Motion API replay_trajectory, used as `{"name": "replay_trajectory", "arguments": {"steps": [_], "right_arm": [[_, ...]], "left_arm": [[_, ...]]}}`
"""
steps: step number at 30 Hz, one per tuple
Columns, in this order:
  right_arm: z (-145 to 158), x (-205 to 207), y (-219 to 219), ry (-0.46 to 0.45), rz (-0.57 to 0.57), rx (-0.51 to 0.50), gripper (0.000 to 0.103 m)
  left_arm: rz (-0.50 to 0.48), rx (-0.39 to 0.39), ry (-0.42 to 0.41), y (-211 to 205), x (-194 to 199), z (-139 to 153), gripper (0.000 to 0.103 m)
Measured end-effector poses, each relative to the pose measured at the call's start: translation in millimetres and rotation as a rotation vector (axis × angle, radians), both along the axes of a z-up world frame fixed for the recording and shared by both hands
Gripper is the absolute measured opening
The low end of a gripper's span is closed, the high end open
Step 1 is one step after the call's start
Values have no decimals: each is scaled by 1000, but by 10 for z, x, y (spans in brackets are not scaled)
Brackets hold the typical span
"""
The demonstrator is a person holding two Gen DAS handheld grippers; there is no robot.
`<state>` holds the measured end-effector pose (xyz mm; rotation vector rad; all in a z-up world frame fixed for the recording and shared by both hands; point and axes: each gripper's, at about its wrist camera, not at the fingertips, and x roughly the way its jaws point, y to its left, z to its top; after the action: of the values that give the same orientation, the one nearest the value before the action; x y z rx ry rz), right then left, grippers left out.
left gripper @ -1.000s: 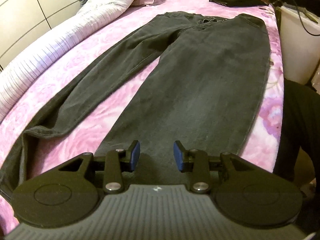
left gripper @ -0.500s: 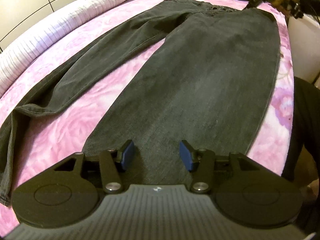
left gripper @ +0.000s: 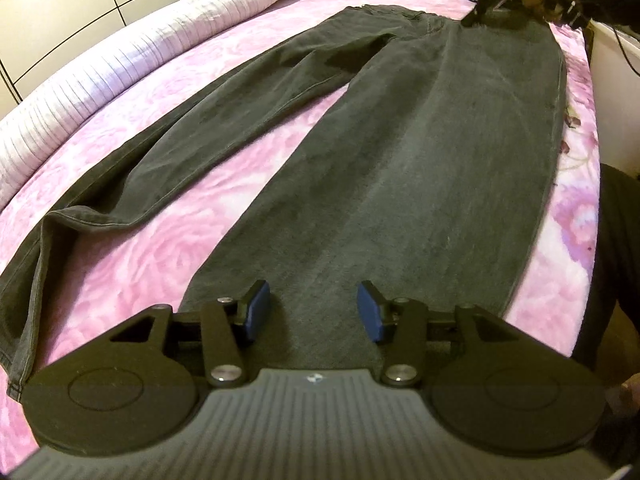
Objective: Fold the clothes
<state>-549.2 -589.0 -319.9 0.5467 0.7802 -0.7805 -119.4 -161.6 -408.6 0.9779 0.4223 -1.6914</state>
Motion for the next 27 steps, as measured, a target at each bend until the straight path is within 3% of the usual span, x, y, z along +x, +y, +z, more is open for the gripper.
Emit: {"name": "replay_trajectory", "arguments": {"steps": [4, 6, 9, 11, 16, 18, 19, 20, 23, 27], "right_arm": [[-66, -167, 41, 4, -31, -4, 17], [-22, -242, 40, -53, -24, -1, 17], [32, -290, -34, -127, -6, -4, 26], [37, -218, -100, -123, 16, -31, 41], [-143, 19, -300, -106, 101, -55, 53], [-210, 102, -333, -109, 118, -64, 53], [-229, 119, -342, -119, 114, -60, 50], [-232, 111, -354, -136, 105, -34, 36], [-188, 88, -326, -146, 99, -20, 20], [212, -26, -331, -166, 82, -98, 16]], "left_arm": [[-5, 2, 4, -5, -5, -22, 45], [-2, 1, 8, -21, -6, -30, 46], [2, -1, 9, -29, -13, -37, 47], [6, -2, 11, -29, -17, -41, 47], [16, 0, 22, -31, -3, -42, 47], [18, 3, 23, -40, -1, -43, 48], [19, 5, 24, -43, -1, -43, 48], [20, 5, 25, -43, -1, -42, 48], [25, 1, 25, -36, -10, -38, 48], [11, -9, 54, -72, -73, 33, 48]]}}
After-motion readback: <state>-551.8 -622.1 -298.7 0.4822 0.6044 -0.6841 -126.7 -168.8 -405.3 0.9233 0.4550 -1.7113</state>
